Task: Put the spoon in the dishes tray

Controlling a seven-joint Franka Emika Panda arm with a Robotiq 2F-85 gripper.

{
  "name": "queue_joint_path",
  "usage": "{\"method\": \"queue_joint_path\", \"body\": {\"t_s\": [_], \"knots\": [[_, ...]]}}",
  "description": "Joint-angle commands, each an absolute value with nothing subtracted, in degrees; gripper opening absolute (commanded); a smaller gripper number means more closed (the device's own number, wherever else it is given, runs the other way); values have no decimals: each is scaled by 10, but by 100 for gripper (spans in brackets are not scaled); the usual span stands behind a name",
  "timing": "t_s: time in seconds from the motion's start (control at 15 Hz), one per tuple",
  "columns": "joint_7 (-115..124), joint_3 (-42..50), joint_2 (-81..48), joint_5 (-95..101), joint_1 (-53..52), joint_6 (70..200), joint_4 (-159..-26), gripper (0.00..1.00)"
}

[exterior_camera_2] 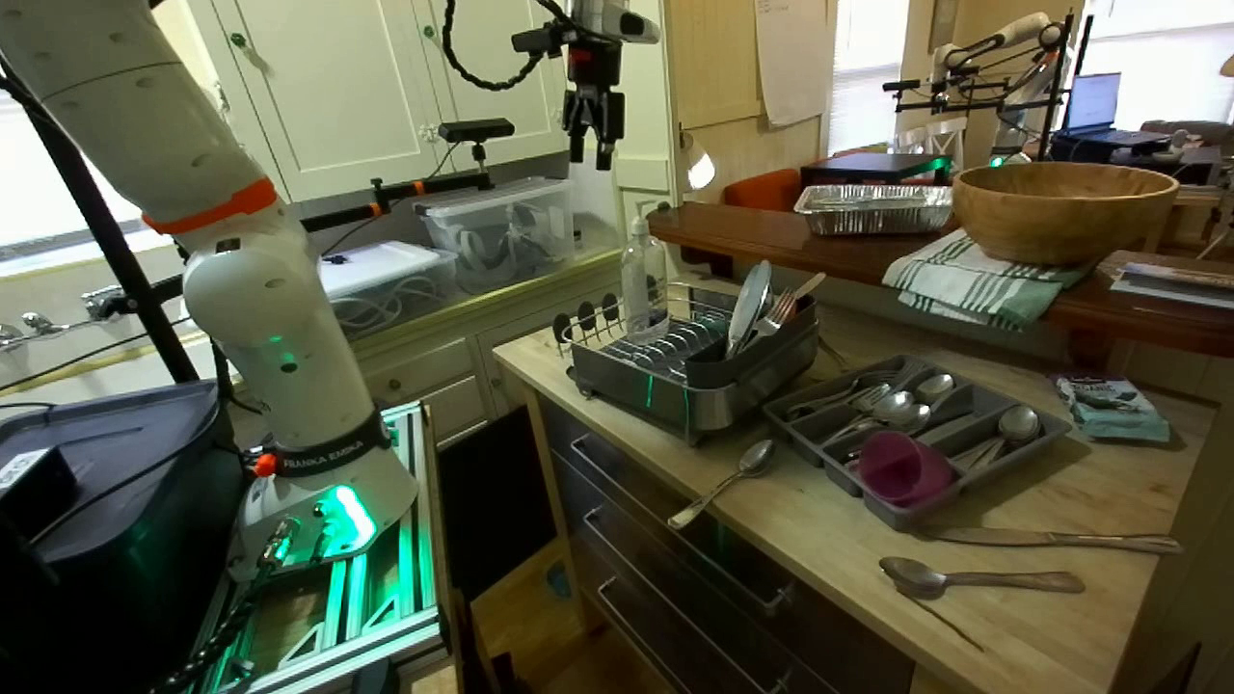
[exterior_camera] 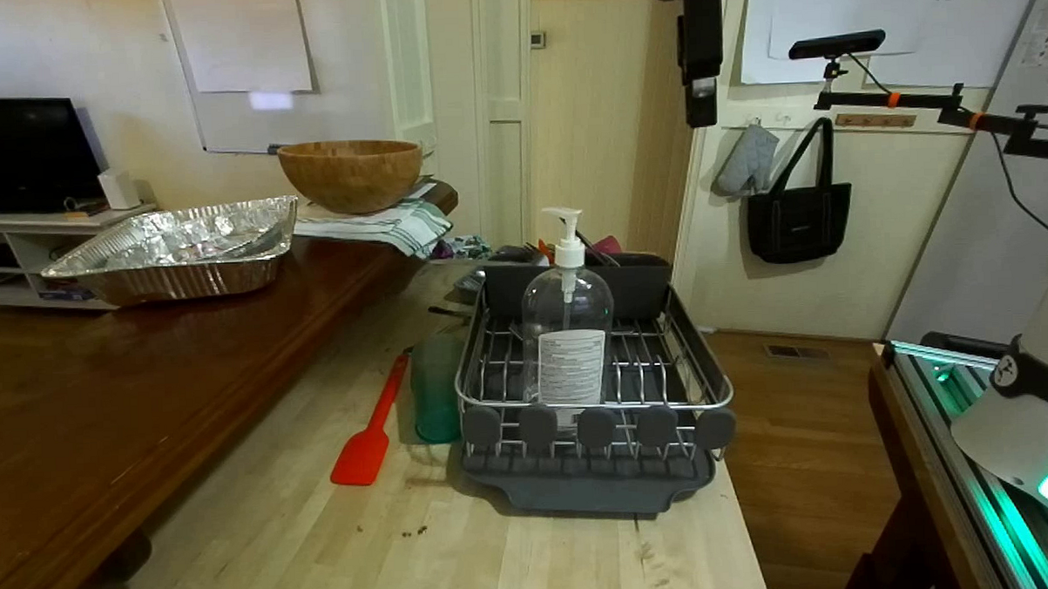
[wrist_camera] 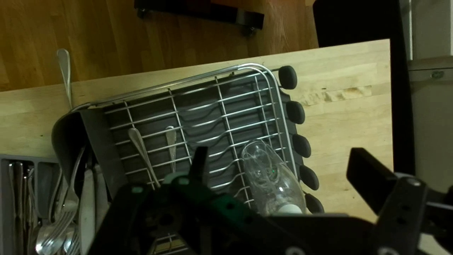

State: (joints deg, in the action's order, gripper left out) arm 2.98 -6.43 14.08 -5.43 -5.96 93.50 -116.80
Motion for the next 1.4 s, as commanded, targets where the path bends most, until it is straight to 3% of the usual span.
{"method": "queue_joint_path", "body": {"t_s": [0.0,0.47,1.07,1.33], "knots": [[-50,-20,209,-50,-36,952,-1262,100],[-212,77,263,47,26,938,-1362,100],[-181,89,249,100,51,941,-1364,100],[-240,118,265,147,62,1048,-1425,100]]}}
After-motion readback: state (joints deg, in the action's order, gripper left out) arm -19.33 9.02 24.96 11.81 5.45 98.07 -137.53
